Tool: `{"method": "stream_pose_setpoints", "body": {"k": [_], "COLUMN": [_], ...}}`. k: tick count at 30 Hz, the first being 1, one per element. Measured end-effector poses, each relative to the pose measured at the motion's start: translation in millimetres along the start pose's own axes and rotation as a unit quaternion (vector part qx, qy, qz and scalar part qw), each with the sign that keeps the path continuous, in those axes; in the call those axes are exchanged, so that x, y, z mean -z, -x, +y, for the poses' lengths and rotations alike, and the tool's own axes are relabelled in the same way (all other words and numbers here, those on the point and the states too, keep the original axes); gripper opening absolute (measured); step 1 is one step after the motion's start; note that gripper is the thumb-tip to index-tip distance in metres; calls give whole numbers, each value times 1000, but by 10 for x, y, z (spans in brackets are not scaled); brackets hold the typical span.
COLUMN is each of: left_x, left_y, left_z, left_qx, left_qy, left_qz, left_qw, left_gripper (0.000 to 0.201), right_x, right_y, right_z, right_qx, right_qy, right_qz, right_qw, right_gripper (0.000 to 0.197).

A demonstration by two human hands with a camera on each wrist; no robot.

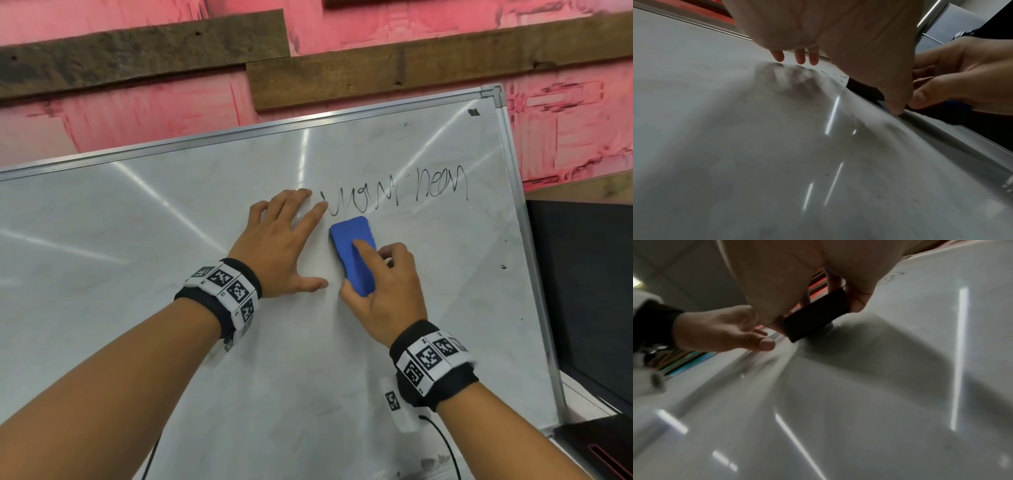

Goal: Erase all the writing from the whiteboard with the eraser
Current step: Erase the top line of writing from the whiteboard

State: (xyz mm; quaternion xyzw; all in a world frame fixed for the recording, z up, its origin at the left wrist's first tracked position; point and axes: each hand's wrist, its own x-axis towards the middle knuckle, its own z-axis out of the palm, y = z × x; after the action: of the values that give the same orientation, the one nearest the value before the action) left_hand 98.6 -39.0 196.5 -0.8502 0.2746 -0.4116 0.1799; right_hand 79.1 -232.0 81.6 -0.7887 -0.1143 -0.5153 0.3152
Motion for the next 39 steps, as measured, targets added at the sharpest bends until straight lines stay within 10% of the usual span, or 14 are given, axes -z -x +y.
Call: {"method": "stream_pose_setpoints", "body": {"k": [39], "left_x": [-64], "left_y": [56], "left_z": [-188], "left_qx": [80], "left_qy": [-22], "left_qz": [-20], "left_qw": [996], "left_gripper": [126], "right_x": [-65], "right_y": [-276], "right_z": [-120], "right_qx": [86], "right_qy": [45], "right_qz": [-30], "right_qw": [995], "right_gripper": [61]}}
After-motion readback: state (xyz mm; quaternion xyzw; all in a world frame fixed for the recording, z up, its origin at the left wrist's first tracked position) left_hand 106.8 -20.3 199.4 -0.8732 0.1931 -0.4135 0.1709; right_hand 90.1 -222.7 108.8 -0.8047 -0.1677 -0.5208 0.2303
